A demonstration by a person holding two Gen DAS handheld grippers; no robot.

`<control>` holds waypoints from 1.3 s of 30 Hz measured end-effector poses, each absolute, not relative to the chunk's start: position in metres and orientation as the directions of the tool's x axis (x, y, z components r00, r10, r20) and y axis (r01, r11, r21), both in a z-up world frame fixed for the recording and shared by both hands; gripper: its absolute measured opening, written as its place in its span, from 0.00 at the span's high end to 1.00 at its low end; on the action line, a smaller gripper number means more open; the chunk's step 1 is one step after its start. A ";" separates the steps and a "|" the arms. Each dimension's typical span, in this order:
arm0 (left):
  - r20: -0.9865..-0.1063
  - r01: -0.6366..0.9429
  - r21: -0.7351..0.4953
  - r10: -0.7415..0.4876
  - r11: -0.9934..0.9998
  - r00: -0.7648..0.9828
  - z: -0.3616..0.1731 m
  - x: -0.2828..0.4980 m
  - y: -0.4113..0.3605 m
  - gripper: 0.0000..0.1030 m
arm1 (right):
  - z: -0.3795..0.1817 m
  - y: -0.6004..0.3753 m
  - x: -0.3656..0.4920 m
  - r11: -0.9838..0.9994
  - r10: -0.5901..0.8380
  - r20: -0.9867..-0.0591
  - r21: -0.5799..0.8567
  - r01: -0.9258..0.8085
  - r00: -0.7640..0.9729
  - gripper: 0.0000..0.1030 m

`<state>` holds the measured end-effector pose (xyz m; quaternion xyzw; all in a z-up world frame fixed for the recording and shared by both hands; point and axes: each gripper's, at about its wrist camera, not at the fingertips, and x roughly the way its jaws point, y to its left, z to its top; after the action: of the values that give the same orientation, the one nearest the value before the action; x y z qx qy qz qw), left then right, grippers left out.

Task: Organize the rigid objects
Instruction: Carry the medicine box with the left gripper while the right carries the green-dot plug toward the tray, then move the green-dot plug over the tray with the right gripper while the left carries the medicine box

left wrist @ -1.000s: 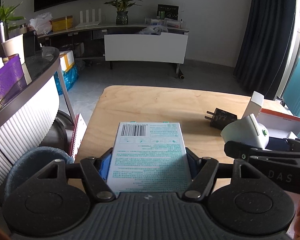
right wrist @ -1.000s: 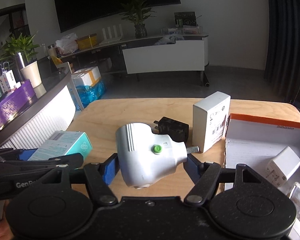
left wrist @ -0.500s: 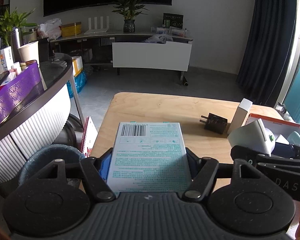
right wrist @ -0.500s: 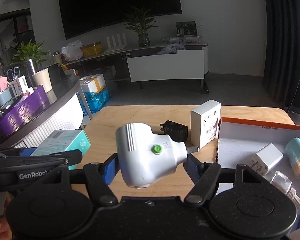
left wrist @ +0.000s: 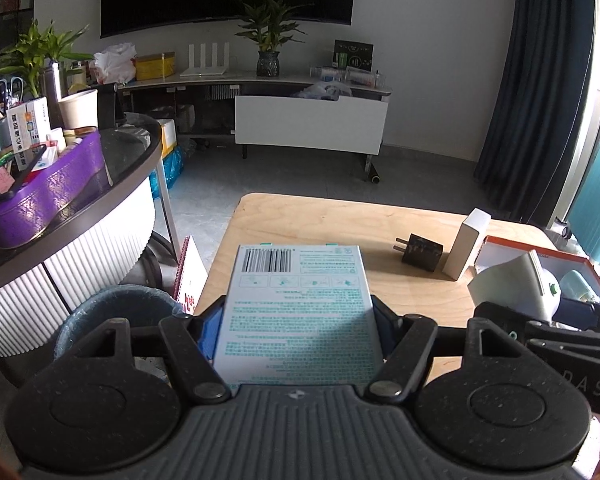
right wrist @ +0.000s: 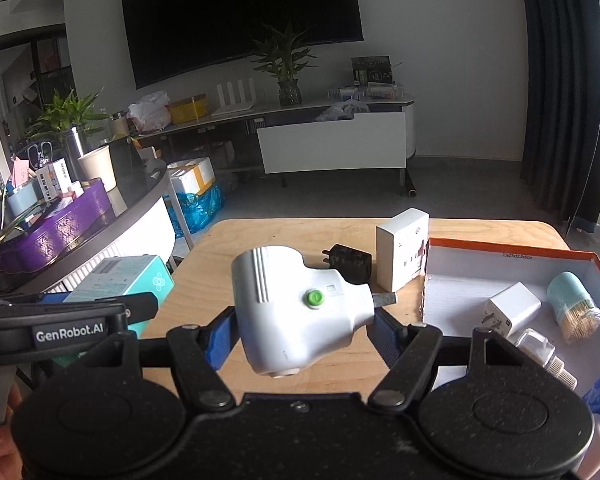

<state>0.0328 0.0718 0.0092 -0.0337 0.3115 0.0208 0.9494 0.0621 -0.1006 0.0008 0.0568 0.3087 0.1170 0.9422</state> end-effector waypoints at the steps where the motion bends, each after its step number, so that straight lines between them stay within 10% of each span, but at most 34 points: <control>1: -0.592 -0.061 -0.052 0.019 0.997 0.806 0.010 0.032 0.072 0.31 | 0.002 -0.101 0.060 0.966 0.256 -0.567 0.179 -0.186 0.783 0.19; 39: -0.571 -0.014 -0.058 -0.022 0.998 0.821 0.022 0.011 0.051 0.31 | 0.015 -0.129 0.025 0.968 0.239 -0.543 0.202 -0.152 0.805 0.19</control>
<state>0.0111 0.0509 0.0218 -0.0300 0.2994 -0.0020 0.9537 0.0249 -0.1289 0.0147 0.0744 0.2948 0.1032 0.9470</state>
